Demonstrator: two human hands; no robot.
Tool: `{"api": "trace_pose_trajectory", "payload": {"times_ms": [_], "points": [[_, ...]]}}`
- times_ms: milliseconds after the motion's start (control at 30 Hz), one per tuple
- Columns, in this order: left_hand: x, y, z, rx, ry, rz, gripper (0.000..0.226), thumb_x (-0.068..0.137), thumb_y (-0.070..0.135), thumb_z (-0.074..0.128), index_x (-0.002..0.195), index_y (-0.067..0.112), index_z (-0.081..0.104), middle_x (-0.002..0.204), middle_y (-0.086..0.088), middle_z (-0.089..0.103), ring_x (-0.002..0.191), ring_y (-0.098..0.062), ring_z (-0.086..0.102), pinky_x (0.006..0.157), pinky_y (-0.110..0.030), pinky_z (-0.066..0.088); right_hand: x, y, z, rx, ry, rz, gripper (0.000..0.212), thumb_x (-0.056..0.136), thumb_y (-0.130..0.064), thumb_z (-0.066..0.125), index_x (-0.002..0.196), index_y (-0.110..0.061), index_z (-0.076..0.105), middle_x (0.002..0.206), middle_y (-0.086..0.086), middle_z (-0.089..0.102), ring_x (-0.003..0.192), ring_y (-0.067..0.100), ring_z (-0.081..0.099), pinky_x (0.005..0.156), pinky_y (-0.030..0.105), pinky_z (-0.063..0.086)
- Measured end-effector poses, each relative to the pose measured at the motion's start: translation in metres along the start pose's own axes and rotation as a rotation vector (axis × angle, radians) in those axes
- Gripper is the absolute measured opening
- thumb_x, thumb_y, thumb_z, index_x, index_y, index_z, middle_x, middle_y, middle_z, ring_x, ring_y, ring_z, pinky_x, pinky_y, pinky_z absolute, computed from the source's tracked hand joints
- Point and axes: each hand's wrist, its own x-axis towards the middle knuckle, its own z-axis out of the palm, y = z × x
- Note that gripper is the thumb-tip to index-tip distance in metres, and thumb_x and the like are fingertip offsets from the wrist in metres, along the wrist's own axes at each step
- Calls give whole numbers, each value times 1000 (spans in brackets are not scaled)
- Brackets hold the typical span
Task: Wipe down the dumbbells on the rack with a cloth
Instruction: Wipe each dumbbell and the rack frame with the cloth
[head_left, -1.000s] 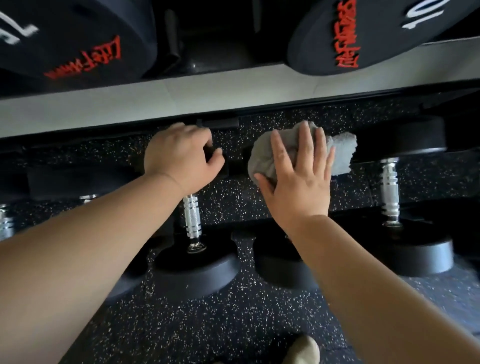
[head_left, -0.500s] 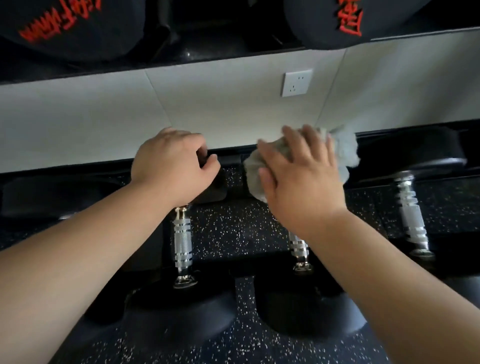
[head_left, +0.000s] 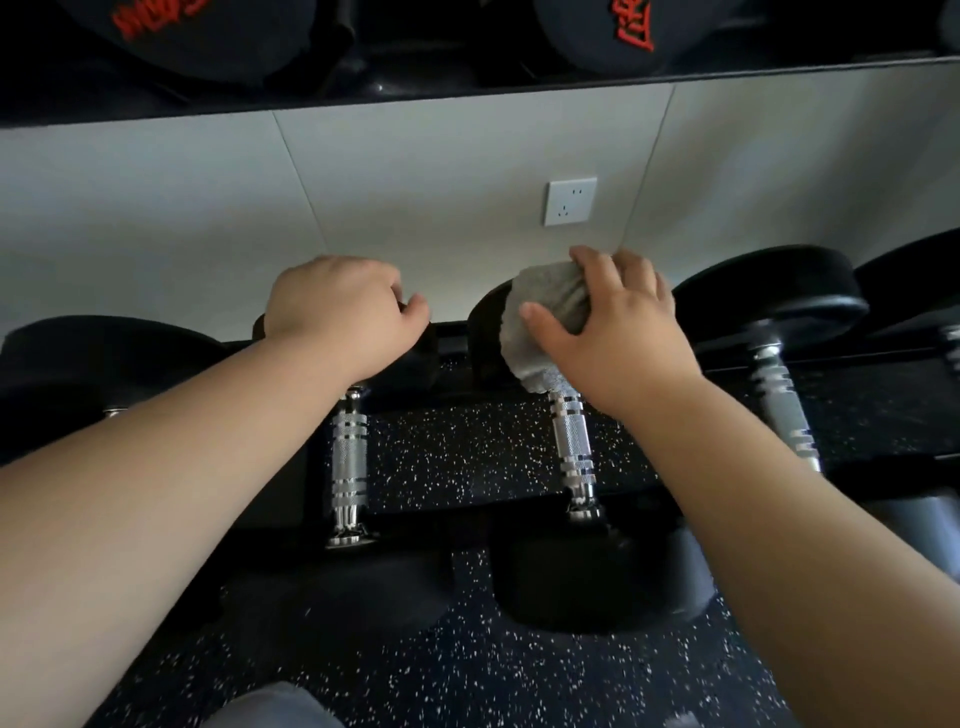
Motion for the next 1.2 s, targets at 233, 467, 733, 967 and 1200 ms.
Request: {"api": "trace_pose_trajectory", "payload": {"times_ms": [233,467,733,967,1200], "points": [[5,-2,-2,-1,-11,59,41,93,66,48,93,32,70,87,4,67,81,-23,52,67,-31,39,11,-21,9,-414,-2,-399,69,92,-72,40,153,-39,39,155,7,40,149,41,22,120,66,17],[7,0,0,14,-12,21,35,94,55,47,86,28,68,81,5,65,79,-25,55,65,-30,35,7,55,-11,379,-135,-80,82,81,-72,63,154,-45,36,145,-9,45,127,14,49,106,32,45],[5,0,1,38,13,69,33,94,50,47,85,27,68,75,4,61,78,-28,55,62,-31,33,12,13,8,-92,75,-270,79,86,-78,47,153,-37,38,151,2,42,146,32,27,119,50,31],[1,-2,0,-13,18,114,30,94,55,52,89,31,70,67,13,52,78,-23,51,67,-31,35,10,36,1,80,49,-210,89,79,-87,46,150,-34,40,145,0,48,136,29,43,110,44,40],[5,0,-2,2,17,76,37,94,57,47,95,28,70,82,2,62,81,-26,50,68,-32,38,23,-56,5,-674,-164,-753,78,81,-83,52,131,-24,55,129,3,59,128,30,48,108,48,38]]}}
